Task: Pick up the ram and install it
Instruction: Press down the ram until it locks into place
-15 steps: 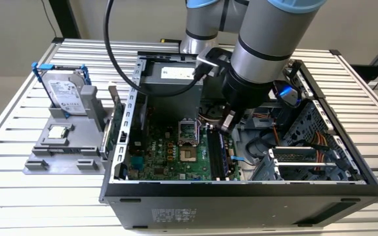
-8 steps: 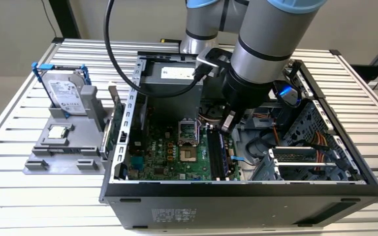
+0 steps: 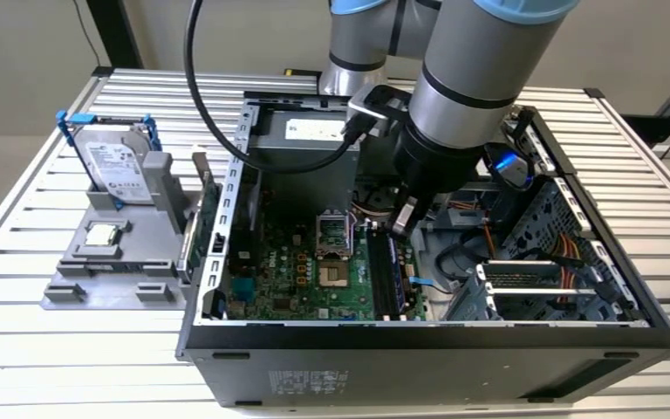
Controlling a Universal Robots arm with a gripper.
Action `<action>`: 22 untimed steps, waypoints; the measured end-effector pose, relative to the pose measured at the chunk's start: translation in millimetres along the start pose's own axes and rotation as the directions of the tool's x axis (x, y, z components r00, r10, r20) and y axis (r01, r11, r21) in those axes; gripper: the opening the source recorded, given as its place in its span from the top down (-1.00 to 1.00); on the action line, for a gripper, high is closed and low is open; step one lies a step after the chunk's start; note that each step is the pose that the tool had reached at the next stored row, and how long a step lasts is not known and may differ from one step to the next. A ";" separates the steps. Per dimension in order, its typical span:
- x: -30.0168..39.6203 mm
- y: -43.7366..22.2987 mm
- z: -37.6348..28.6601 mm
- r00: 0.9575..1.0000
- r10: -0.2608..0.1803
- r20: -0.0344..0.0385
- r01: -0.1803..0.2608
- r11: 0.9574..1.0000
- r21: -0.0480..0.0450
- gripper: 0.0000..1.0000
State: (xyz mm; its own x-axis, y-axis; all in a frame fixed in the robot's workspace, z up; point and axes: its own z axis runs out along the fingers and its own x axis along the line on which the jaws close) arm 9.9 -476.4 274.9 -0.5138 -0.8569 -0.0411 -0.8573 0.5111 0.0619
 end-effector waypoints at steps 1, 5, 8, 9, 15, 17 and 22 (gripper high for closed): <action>0.0 0.0 0.1 1.000 -0.001 0.000 0.001 1.000 0.000 1.00; 0.0 0.0 0.3 1.000 -0.021 -0.001 0.021 1.000 -0.001 1.00; 0.0 0.0 0.7 0.998 -0.069 -0.004 0.069 0.998 -0.003 1.00; 0.1 0.0 0.7 0.996 -0.084 -0.005 0.084 0.996 -0.004 1.00; 0.0 -0.1 0.9 0.990 -0.142 -0.007 0.142 0.990 -0.006 1.00; 0.0 -0.2 1.0 0.987 -0.163 -0.008 0.163 0.987 -0.005 1.00; 0.0 -0.2 1.0 0.976 -0.216 -0.004 0.216 0.976 0.011 1.00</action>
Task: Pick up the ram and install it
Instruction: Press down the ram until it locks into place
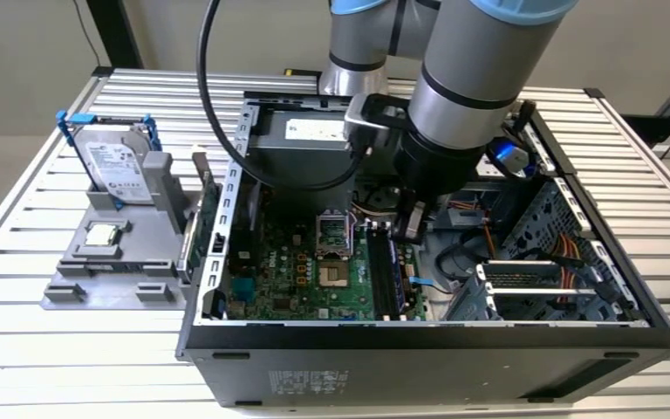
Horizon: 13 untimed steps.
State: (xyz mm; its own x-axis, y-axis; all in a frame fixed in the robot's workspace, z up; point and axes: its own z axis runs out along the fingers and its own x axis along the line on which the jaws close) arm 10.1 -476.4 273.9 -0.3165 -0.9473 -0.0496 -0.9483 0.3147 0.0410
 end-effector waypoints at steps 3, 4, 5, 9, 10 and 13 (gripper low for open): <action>0.0 0.0 0.1 0.999 -0.033 0.004 0.033 0.999 0.014 1.00; 0.0 0.0 0.1 0.999 -0.043 0.005 0.043 0.999 0.017 1.00; 0.0 0.0 0.1 0.998 -0.055 0.005 0.055 0.998 0.021 1.00; 0.0 -0.1 0.2 0.995 -0.103 0.005 0.103 0.994 0.025 1.00; -0.1 -0.2 0.2 0.993 -0.115 0.005 0.115 0.993 0.025 1.00; -0.1 -0.2 0.1 0.987 -0.161 0.003 0.161 0.987 0.022 1.00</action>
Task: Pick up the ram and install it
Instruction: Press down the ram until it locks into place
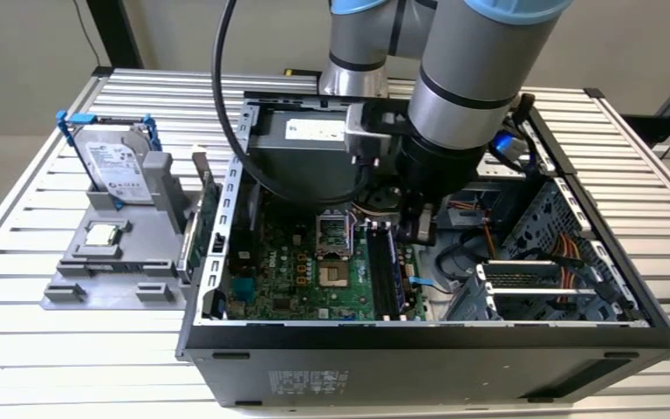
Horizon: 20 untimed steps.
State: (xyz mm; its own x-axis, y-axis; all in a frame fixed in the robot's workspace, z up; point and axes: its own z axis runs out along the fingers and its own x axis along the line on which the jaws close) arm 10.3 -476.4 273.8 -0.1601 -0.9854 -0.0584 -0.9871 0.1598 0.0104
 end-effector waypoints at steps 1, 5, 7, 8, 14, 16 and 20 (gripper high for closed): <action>0.0 0.0 0.1 1.000 -0.018 0.000 0.018 1.000 -0.001 1.00; 0.0 0.0 0.3 0.997 -0.075 0.000 0.075 0.997 -0.004 1.00; 0.0 0.0 0.4 0.995 -0.098 0.000 0.098 0.995 -0.004 1.00; 0.0 0.0 0.4 0.994 -0.107 0.000 0.107 0.994 -0.005 1.00; 0.0 -0.1 0.5 0.991 -0.137 0.000 0.137 0.991 -0.006 1.00; 0.0 -0.1 0.5 0.990 -0.143 0.000 0.143 0.990 -0.007 1.00; 0.0 -0.1 0.5 0.990 -0.144 0.000 0.144 0.990 -0.007 1.00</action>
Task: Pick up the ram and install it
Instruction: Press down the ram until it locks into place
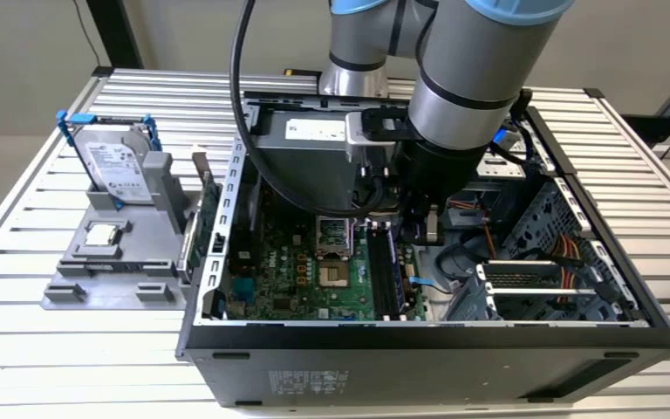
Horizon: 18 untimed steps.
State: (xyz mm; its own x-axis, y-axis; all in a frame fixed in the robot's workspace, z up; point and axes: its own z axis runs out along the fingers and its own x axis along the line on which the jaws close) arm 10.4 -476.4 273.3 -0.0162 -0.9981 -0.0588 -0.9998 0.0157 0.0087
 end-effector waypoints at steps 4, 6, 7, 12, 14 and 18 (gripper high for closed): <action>0.0 -0.2 0.9 1.000 0.000 0.000 0.000 1.000 0.000 1.00; 0.1 -0.7 2.7 1.000 0.000 0.000 0.000 1.000 0.000 1.00; 0.2 -0.9 3.8 1.000 0.000 0.000 0.000 1.000 0.000 1.00; 0.5 -1.7 9.7 1.000 0.000 0.000 0.000 1.000 0.000 1.00; 0.7 -2.6 12.3 1.000 0.000 0.000 0.000 1.000 0.000 1.00; 1.0 -4.1 17.6 1.000 0.000 0.000 0.000 1.000 0.000 1.00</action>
State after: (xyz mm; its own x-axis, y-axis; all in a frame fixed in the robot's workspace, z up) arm 14.4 -476.4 255.7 -0.0165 -0.9981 -0.0590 -0.9998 0.0160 0.0083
